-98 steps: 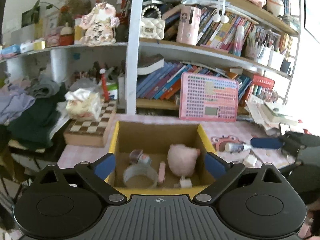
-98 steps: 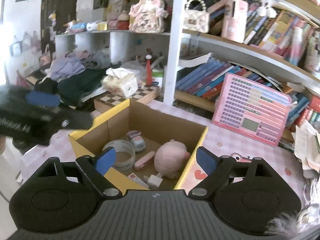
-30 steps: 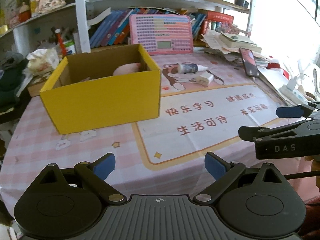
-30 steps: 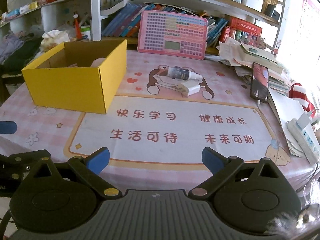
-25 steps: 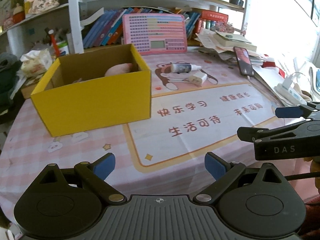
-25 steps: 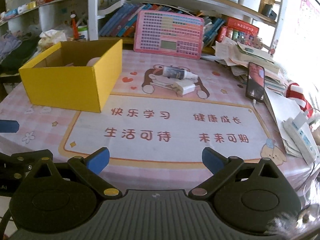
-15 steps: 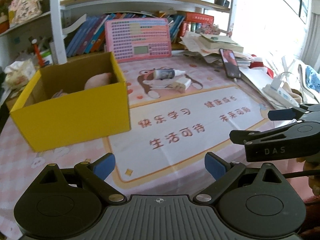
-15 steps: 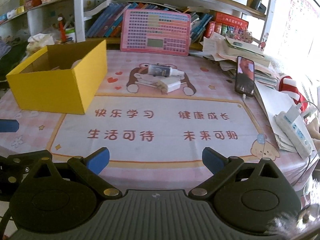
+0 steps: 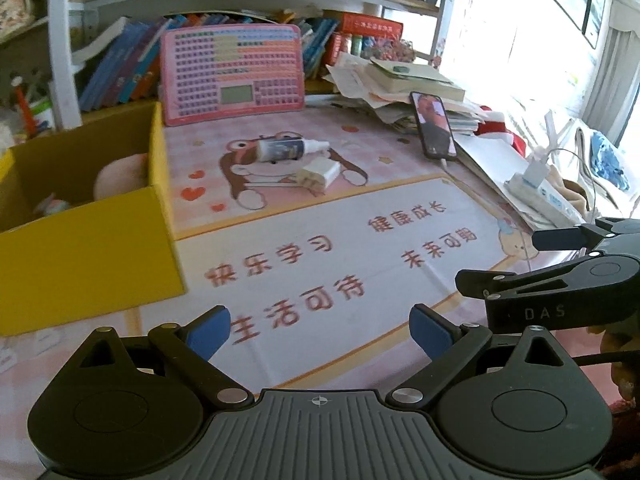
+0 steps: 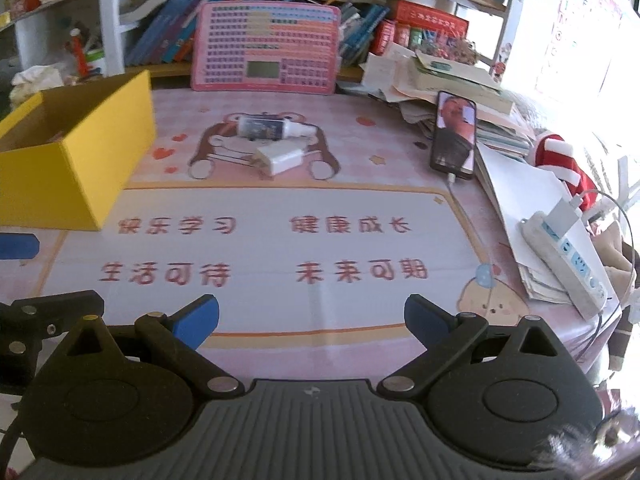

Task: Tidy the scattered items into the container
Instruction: 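Withdraw both tools from the yellow box toward the spray bottle and charger, then grasp the white charger with the left tool while the right tool approaches the spray bottle, then grasp the white spray bottle with the right tool, then carry the charger and spray bottle with both tools to the yellow box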

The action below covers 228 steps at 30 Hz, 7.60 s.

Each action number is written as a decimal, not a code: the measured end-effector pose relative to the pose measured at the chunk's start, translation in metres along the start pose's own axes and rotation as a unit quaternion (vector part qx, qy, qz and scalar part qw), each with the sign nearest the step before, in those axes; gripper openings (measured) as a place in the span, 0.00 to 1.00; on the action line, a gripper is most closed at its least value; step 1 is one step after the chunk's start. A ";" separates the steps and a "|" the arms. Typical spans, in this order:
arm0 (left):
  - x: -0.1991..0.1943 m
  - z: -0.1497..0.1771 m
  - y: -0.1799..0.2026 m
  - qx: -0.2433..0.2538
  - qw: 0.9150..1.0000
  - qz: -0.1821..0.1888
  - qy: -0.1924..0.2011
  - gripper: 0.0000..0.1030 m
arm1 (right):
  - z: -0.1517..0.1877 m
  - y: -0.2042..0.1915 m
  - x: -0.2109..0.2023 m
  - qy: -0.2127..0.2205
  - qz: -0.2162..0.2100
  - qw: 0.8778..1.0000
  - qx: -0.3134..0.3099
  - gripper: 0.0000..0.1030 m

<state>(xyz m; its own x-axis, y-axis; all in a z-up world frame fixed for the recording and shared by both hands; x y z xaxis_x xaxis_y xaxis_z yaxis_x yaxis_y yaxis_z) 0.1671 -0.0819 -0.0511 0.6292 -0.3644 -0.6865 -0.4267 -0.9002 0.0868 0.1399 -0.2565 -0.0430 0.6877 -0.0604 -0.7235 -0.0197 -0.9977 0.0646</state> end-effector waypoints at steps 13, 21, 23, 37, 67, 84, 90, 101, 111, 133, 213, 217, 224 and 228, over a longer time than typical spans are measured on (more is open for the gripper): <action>0.053 -0.048 0.019 -0.011 1.000 0.008 -0.005 0.95 | -0.043 0.055 0.042 0.014 0.003 1.000 -0.004 0.97; 0.054 -0.075 0.009 -0.044 0.998 -0.034 0.016 0.94 | -0.067 0.072 0.071 0.019 -0.029 0.999 0.023 0.97; 0.053 -0.079 0.006 -0.058 0.997 -0.046 0.023 0.94 | -0.072 0.075 0.078 0.018 -0.038 0.999 0.028 0.97; 0.116 -0.102 0.023 -0.033 0.996 -0.076 -0.034 0.90 | -0.112 0.087 0.118 0.024 -0.095 0.995 0.036 0.97; 0.258 -0.147 0.018 0.009 0.994 -0.069 -0.089 0.56 | -0.177 0.094 0.215 -0.005 -0.122 0.992 0.038 0.78; 0.209 -0.128 -0.017 -0.080 0.987 -0.101 -0.093 0.40 | -0.187 0.043 0.240 -0.006 -0.191 0.981 -0.032 0.84; 0.176 -0.119 -0.026 -0.103 0.987 -0.099 -0.078 0.41 | -0.200 0.003 0.250 0.035 -0.226 0.961 -0.154 0.84; 0.134 -0.118 -0.021 -0.127 0.985 -0.094 -0.065 0.41 | -0.195 -0.041 0.291 -0.028 -0.255 0.910 -0.325 0.62; 0.115 -0.117 -0.011 -0.113 0.987 -0.107 -0.038 0.41 | -0.186 -0.021 0.287 -0.068 -0.263 0.935 -0.229 0.30; 0.077 -0.094 0.005 -0.128 0.987 -0.091 -0.014 0.41 | -0.138 0.020 0.213 -0.094 -0.240 0.956 -0.138 0.29; -0.153 0.101 -0.150 -0.158 0.985 -0.056 0.032 0.40 | 0.024 -0.213 -0.048 -0.042 -0.237 0.967 -0.085 0.29; -0.158 0.098 -0.161 -0.167 0.983 -0.068 0.041 0.40 | 0.012 -0.223 -0.047 -0.031 -0.247 0.964 -0.094 0.29; -0.161 0.069 -0.177 -0.155 0.983 -0.078 0.069 0.40 | -0.025 -0.230 -0.047 -0.002 -0.260 0.961 -0.090 0.29; -0.157 0.040 -0.188 -0.148 0.981 -0.078 0.096 0.40 | -0.057 -0.233 -0.045 0.026 -0.267 0.959 -0.089 0.29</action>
<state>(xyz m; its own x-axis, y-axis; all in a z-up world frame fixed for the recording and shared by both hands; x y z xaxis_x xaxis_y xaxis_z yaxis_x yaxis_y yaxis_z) 0.1224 0.1536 0.0113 0.7950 -0.2293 -0.5616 -0.1258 -0.9680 0.2171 0.1548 -0.0197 0.0136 0.6014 0.4632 -0.6510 0.4655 -0.8653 -0.1857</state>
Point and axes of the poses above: each gripper's, at about its wrist camera, not at the fingertips, and x roughly the way its jaws point, y to its right, z to its underside, the point moved 3 cm from there along x, roughly the way its jaws point, and after that the axes turned 3 degrees about -z, right-handed, at the moved point
